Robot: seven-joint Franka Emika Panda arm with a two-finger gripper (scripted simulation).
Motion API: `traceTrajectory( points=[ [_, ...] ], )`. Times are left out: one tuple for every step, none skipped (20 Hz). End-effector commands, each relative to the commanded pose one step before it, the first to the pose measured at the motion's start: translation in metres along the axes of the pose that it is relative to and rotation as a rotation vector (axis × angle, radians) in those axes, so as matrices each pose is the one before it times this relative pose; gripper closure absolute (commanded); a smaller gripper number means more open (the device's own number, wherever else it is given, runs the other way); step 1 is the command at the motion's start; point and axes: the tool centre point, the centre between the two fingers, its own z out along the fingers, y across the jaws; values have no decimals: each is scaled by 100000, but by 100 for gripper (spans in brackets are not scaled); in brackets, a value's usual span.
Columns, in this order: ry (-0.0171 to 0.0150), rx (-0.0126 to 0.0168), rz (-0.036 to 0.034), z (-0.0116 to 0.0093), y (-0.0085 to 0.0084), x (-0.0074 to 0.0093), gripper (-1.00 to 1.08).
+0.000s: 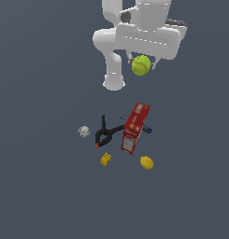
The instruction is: Pick up a designated object from a clutter of objects.
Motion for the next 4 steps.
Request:
traceTrajectory(
  points=[
    [-15, 88, 91, -610, -347, -458, 108],
    [-32, 59, 14, -119, -64, -66, 108],
    [0, 0, 0, -66, -59, -46, 108],
    [0, 0, 0, -21, -20, -14, 108]
  ],
)
